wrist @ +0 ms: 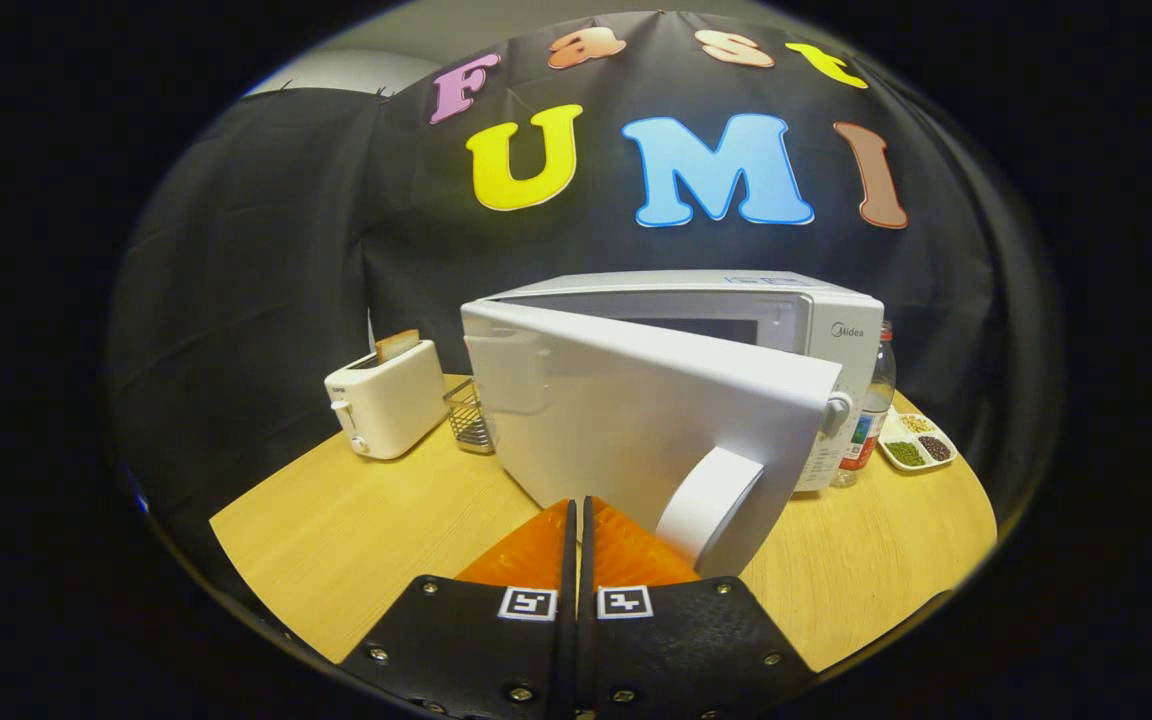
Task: Open the microwave, put the food inside, and close the microwave door.
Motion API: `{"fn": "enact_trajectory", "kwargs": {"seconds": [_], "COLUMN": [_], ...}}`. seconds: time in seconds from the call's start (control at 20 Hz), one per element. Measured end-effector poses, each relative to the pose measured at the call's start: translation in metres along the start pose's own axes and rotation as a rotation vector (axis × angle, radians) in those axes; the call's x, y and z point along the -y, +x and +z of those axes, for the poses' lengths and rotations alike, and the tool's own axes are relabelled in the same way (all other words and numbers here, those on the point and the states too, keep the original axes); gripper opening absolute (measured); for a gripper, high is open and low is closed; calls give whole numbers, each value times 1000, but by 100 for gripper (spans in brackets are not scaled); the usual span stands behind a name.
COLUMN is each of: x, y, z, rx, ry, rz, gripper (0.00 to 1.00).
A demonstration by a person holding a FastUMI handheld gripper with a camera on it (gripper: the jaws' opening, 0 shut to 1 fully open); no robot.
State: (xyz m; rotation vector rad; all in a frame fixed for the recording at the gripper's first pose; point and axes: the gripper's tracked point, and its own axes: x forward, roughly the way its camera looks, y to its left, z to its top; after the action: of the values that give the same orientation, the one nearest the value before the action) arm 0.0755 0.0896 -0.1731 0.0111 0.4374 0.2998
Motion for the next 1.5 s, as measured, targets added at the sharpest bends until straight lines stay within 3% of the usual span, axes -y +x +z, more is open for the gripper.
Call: {"fn": "enact_trajectory", "kwargs": {"seconds": [1.05,1.5], "x": [100,98], "y": [107,122], "z": [56,56], "rx": [33,17], "ry": [118,70], "rz": [-170,-164], "gripper": [1,1]}}
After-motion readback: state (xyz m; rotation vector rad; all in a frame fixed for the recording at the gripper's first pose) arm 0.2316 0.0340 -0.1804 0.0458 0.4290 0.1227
